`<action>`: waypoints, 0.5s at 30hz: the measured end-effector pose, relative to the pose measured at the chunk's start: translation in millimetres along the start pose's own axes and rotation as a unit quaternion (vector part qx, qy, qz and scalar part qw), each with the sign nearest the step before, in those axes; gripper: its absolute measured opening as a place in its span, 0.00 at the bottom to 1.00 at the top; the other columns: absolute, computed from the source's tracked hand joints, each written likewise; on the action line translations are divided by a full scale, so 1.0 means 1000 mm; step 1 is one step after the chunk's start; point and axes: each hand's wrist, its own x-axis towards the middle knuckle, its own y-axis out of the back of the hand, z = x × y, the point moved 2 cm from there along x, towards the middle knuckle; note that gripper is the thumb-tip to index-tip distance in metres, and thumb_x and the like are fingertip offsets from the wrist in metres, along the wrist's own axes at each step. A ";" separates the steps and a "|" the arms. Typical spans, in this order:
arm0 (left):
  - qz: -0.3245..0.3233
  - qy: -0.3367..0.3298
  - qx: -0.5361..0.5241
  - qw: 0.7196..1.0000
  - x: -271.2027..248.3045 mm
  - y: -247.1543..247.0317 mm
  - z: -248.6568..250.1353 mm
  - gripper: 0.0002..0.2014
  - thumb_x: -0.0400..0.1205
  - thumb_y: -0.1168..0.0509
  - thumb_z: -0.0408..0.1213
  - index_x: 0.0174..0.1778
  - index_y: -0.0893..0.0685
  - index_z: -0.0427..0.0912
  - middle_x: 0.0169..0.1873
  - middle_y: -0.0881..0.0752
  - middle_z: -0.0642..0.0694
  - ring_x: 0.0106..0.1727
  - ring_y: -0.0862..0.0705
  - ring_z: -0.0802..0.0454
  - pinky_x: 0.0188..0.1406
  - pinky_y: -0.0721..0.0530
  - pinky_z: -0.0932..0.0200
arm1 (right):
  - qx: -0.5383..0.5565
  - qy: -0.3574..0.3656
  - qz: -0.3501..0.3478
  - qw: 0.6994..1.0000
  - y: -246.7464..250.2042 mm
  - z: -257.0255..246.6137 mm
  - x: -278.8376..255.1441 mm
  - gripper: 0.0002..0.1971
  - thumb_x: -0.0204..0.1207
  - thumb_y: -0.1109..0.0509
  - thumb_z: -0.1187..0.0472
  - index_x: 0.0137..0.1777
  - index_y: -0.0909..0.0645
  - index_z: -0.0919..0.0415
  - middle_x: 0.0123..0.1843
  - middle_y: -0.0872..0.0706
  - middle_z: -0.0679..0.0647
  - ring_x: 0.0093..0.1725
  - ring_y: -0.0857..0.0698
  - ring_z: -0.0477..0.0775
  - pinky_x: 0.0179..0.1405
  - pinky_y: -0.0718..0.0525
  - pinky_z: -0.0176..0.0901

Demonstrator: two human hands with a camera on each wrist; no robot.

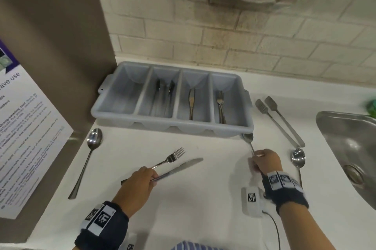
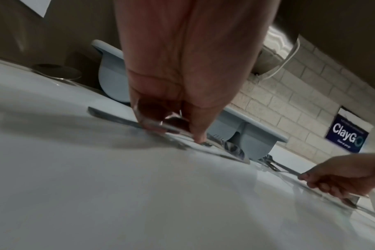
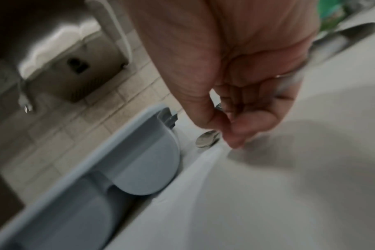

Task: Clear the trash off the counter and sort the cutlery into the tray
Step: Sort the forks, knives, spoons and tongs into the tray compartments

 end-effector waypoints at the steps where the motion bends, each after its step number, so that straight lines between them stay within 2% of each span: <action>1: -0.003 -0.017 -0.013 1.000 -0.004 0.006 0.005 0.05 0.83 0.44 0.42 0.51 0.24 0.54 0.45 0.22 0.56 0.50 0.19 0.54 0.50 0.17 0.53 | 0.027 0.017 0.012 0.999 0.000 0.009 -0.007 0.12 0.74 0.36 0.69 0.55 0.17 0.68 0.40 0.12 0.66 0.32 0.16 0.59 0.34 0.19 0.41; 3: -0.010 -0.040 -0.088 0.995 -0.008 0.022 0.020 0.04 0.84 0.47 0.45 0.48 0.27 0.58 0.41 0.18 0.51 0.42 0.18 0.52 0.45 0.18 0.53 | 0.060 0.039 0.062 0.995 0.001 0.026 -0.028 0.14 0.75 0.38 0.71 0.59 0.19 0.66 0.46 0.12 0.64 0.45 0.14 0.64 0.47 0.20 0.45; 4: 0.002 -0.048 -0.141 0.989 -0.007 0.032 0.029 0.04 0.84 0.47 0.46 0.48 0.26 0.57 0.39 0.18 0.48 0.40 0.18 0.50 0.43 0.18 0.52 | 0.074 0.049 0.075 0.993 0.000 0.034 -0.040 0.14 0.75 0.38 0.72 0.59 0.19 0.65 0.46 0.13 0.62 0.48 0.15 0.65 0.48 0.23 0.44; 6: 0.070 -0.058 -0.225 0.970 0.006 0.054 0.052 0.05 0.84 0.46 0.42 0.49 0.25 0.54 0.36 0.17 0.45 0.37 0.20 0.50 0.40 0.20 0.56 | 0.098 0.068 0.076 0.990 -0.003 0.044 -0.063 0.14 0.75 0.37 0.72 0.58 0.19 0.62 0.43 0.15 0.60 0.43 0.16 0.64 0.46 0.25 0.43; 8: 0.133 -0.052 -0.254 0.957 0.031 0.070 0.074 0.09 0.84 0.45 0.38 0.57 0.24 0.52 0.37 0.18 0.47 0.40 0.19 0.53 0.41 0.24 0.66 | 0.110 0.082 0.075 0.988 -0.005 0.051 -0.083 0.13 0.75 0.36 0.71 0.57 0.19 0.60 0.41 0.13 0.59 0.37 0.17 0.59 0.40 0.25 0.42; 9: 0.147 -0.046 -0.258 0.954 0.048 0.074 0.083 0.12 0.84 0.46 0.37 0.62 0.25 0.50 0.39 0.18 0.46 0.44 0.19 0.51 0.42 0.24 0.67 | 0.112 0.089 0.077 0.987 -0.006 0.053 -0.090 0.13 0.75 0.35 0.71 0.56 0.19 0.58 0.41 0.13 0.58 0.34 0.16 0.55 0.37 0.23 0.38; 10: 0.150 -0.037 -0.255 0.955 0.069 0.074 0.090 0.14 0.84 0.46 0.36 0.66 0.27 0.48 0.43 0.17 0.43 0.47 0.18 0.48 0.44 0.23 0.63 | 0.116 0.095 0.076 0.986 -0.007 0.054 -0.097 0.13 0.74 0.34 0.70 0.55 0.19 0.56 0.40 0.13 0.55 0.31 0.17 0.51 0.33 0.23 0.31; 11: 0.140 -0.027 -0.243 0.960 0.092 0.072 0.096 0.16 0.84 0.46 0.34 0.68 0.28 0.45 0.48 0.16 0.39 0.51 0.18 0.44 0.48 0.22 0.58 | 0.120 0.098 0.074 0.985 -0.008 0.054 -0.103 0.13 0.74 0.34 0.70 0.53 0.19 0.53 0.38 0.13 0.52 0.32 0.17 0.49 0.32 0.22 0.27; 13: 0.106 -0.013 -0.195 0.975 0.136 0.062 0.110 0.19 0.83 0.48 0.29 0.71 0.30 0.40 0.58 0.18 0.30 0.58 0.19 0.36 0.58 0.22 0.50 | 0.129 0.109 0.066 0.983 -0.010 0.051 -0.114 0.16 0.73 0.33 0.70 0.46 0.20 0.43 0.35 0.14 0.47 0.30 0.18 0.39 0.30 0.24 0.20; 15: 0.073 -0.004 -0.122 0.990 0.170 0.053 0.124 0.21 0.82 0.49 0.26 0.72 0.30 0.37 0.64 0.20 0.27 0.63 0.21 0.32 0.61 0.23 0.47 | 0.123 0.128 0.064 0.982 -0.012 0.046 -0.122 0.23 0.73 0.32 0.70 0.40 0.25 0.33 0.32 0.15 0.51 0.26 0.19 0.39 0.28 0.25 0.19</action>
